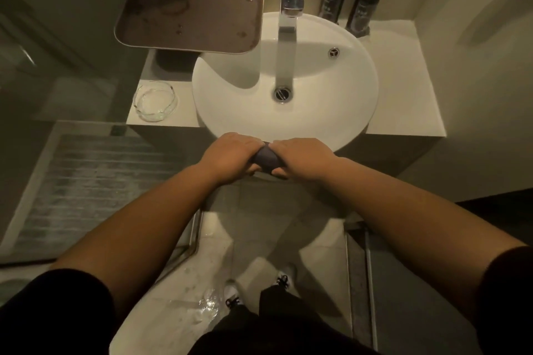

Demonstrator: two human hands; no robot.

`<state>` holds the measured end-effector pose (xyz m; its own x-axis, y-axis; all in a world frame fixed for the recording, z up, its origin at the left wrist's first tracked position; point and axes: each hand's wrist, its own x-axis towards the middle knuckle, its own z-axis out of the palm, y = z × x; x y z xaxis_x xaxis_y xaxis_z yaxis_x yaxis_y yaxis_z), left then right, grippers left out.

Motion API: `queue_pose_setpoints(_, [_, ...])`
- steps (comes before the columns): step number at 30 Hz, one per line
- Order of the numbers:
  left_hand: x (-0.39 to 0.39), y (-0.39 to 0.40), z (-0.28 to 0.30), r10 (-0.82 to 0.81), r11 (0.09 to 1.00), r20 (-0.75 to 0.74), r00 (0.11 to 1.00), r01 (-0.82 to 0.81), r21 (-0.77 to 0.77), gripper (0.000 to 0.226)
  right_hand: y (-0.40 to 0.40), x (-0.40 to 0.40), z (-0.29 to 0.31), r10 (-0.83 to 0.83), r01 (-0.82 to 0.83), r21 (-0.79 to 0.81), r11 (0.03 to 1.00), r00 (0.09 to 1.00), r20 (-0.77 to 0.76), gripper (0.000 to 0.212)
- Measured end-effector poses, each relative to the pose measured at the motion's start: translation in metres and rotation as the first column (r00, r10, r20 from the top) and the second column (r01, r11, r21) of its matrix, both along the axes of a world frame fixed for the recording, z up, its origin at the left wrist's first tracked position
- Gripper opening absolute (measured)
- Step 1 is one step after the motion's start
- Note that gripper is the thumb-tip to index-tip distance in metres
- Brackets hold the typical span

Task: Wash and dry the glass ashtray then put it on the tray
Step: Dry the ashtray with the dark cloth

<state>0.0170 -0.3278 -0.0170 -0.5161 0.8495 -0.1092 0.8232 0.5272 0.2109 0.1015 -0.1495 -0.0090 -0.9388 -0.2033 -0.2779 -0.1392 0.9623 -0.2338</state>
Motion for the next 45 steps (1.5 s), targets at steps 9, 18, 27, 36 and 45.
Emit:
queue_pose_setpoints(9, [0.008,-0.011,0.017,0.036,0.998,0.043,0.998,-0.038,0.048,0.022,-0.006,0.012,0.016,-0.077,0.077,-0.025,0.997,0.997,0.001,0.019])
queue_pose_setpoints(18, [0.015,-0.025,0.068,0.209,0.867,0.535,0.818,-0.408,0.286,0.016,0.006,0.013,0.080,-0.140,0.205,-0.439,0.875,0.974,0.176,0.016])
queue_pose_setpoints(27, [-0.001,-0.039,0.092,0.283,0.722,0.586,0.760,-0.570,0.391,0.024,-0.008,-0.019,0.099,-0.138,0.282,-0.664,0.692,0.955,0.261,0.015])
queue_pose_setpoints(36, [-0.055,-0.078,0.074,0.356,0.603,0.641,0.680,-0.692,0.398,0.016,-0.048,-0.075,0.076,-0.091,0.478,-0.809,0.341,0.874,0.477,0.034])
queue_pose_setpoints(45, [-0.130,-0.144,0.024,0.572,0.365,0.683,0.454,-0.887,0.283,0.019,-0.081,-0.158,0.057,-0.163,0.611,-0.778,0.148,0.791,0.590,0.029])
